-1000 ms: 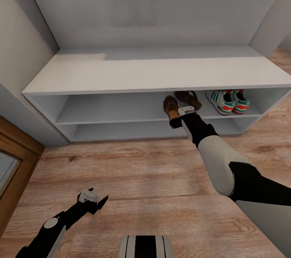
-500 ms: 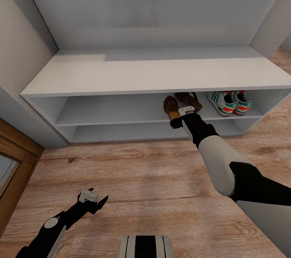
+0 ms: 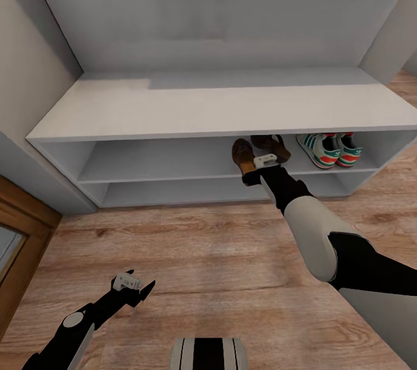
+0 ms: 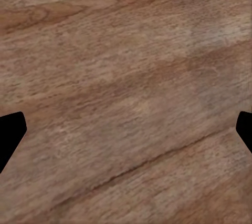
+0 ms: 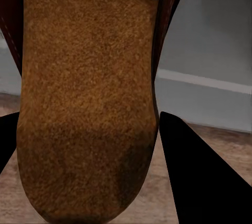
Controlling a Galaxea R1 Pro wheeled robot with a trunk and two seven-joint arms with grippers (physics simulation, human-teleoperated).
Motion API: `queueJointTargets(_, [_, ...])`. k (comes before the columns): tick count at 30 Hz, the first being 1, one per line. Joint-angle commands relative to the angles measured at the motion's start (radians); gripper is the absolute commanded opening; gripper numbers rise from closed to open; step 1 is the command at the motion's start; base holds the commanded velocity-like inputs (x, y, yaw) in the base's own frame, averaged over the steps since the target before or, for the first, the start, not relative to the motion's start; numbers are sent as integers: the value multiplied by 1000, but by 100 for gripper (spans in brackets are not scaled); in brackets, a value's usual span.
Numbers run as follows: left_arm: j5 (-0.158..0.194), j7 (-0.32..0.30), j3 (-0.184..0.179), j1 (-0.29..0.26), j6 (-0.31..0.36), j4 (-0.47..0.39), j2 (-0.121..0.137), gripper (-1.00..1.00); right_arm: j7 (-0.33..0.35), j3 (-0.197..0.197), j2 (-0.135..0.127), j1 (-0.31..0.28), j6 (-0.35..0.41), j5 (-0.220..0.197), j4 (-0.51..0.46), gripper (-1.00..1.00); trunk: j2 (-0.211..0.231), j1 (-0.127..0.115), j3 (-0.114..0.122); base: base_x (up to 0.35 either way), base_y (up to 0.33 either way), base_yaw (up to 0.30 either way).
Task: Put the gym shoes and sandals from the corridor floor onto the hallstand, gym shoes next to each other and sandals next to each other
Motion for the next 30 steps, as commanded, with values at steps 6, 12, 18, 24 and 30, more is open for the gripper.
queueJointTargets(6, [0,0,0,1,0,0,0,100,1,1,-2,0,-11,-1,17,-100,0,0,0,89,0,0])
queueJointTargets(12, [0,0,0,1,-1,0,0,100,2,2,-4,2,-39,-2,25,-100,0,0,0,19,0,0])
queueJointTargets(18, [0,0,1,1,-1,0,0,100,2,2,-4,7,-54,-2,28,-100,0,0,0,4,0,0])
queueJointTargets(24, [0,0,1,1,0,0,0,100,2,2,-6,12,-59,-2,29,-100,0,0,0,1,0,0])
queueJointTargets(30, [-1,0,1,1,1,0,0,100,2,2,-15,23,-76,-2,29,-100,0,0,0,106,0,0])
